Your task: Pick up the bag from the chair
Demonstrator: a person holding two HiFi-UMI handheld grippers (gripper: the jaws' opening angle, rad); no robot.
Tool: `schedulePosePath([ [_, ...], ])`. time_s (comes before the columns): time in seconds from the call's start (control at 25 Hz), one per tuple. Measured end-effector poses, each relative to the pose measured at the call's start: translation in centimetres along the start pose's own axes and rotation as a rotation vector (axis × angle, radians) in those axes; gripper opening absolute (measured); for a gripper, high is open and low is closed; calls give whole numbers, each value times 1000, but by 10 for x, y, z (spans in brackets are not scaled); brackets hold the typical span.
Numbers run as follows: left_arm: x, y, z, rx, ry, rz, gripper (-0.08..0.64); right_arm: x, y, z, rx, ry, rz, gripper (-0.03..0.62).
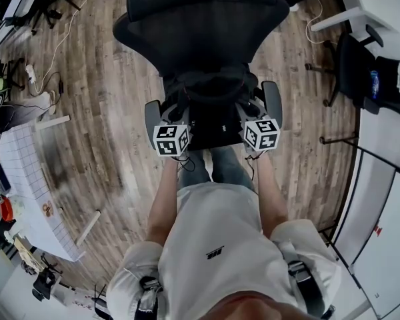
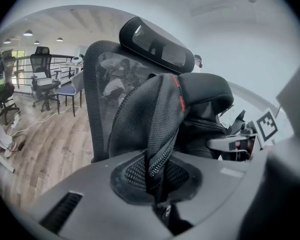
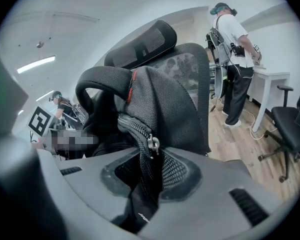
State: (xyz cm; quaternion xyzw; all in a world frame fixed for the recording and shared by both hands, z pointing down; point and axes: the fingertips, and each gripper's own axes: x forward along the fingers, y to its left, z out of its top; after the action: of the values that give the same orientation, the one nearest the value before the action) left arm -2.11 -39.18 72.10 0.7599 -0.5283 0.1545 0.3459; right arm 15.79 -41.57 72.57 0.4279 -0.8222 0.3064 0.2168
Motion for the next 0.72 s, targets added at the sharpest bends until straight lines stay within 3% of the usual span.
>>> schedulePosePath([
  [0.36, -15, -15, 9, 31, -23, -52, 23, -22, 6, 6, 43, -33, 27, 63],
  [0.72, -66, -25, 42, 115, -93, -127, 23, -65, 47, 32, 2, -105, 11, 63],
])
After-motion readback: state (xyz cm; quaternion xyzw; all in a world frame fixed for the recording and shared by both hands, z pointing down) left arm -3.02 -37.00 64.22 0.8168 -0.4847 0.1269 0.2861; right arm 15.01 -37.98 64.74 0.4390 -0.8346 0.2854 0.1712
